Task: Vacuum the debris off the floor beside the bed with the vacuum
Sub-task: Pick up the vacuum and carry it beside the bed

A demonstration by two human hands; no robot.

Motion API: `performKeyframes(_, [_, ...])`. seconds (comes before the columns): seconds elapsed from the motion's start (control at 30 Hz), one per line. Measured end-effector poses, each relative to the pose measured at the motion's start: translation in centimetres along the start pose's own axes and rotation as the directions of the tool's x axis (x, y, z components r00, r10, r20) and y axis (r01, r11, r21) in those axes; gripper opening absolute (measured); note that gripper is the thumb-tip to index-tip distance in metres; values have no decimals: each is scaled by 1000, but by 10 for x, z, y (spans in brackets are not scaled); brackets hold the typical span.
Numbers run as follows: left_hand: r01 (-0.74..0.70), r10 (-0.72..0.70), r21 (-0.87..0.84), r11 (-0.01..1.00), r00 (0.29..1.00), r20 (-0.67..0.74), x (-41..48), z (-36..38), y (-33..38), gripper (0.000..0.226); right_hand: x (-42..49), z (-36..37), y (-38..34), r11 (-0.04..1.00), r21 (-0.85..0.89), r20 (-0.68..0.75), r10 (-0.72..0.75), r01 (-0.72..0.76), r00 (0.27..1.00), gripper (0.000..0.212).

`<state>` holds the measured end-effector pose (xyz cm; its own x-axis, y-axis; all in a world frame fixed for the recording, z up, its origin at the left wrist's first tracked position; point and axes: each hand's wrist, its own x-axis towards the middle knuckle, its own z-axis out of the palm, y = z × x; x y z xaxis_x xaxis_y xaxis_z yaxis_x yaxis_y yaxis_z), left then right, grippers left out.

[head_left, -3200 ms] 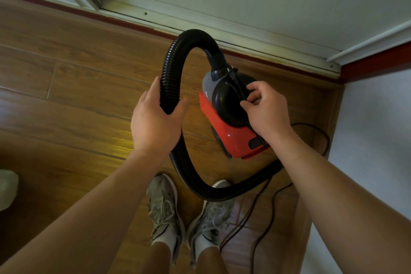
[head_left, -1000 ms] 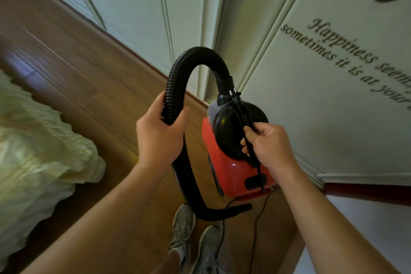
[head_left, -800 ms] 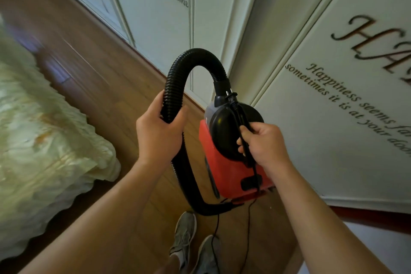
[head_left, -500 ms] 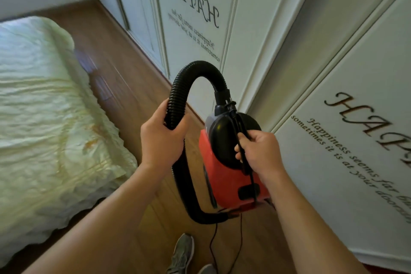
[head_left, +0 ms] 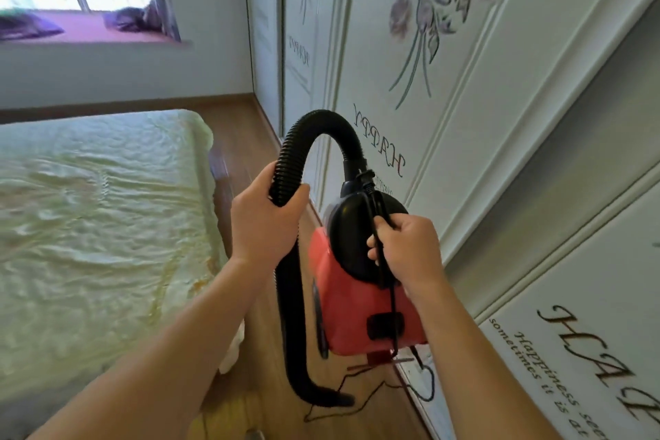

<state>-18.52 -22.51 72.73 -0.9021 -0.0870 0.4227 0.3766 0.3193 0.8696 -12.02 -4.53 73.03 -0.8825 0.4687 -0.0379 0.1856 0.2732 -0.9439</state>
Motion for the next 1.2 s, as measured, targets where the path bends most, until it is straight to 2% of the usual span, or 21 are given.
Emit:
performKeyframes(0.1, [-18, 20, 32, 999, 999, -39, 37, -13, -2, 7, 22, 19, -32, 999, -14, 21, -43, 43, 999, 25])
performKeyframes(0.37, [-64, 62, -24, 998, 994, -85, 148, -24, -26, 5, 108, 83, -86, 995, 6, 1, -97, 97, 995, 24])
performKeyframes(0.6, [-95, 99, 34, 995, 986, -136, 245, -19, -55, 8, 194, 133, -124, 989, 34, 14, -147, 146, 989, 25])
performKeyframes(0.83, [-96, 113, 100, 990, 975, -189, 334, 20, -98, 6, 310, 173, -131, 987, 45, 118, -157, 153, 980, 26])
performKeyframes(1.03, [7, 53, 203, 979, 956, -289, 418, 66, -141, 7, 429, 217, -132, 990, 44, 249, -139, 132, 958, 25])
performKeyframes(1.2, [69, 13, 203, 977, 925, -380, 488, 78, -160, 13, 517, 257, -157, 986, 41, 335, -168, 164, 927, 23])
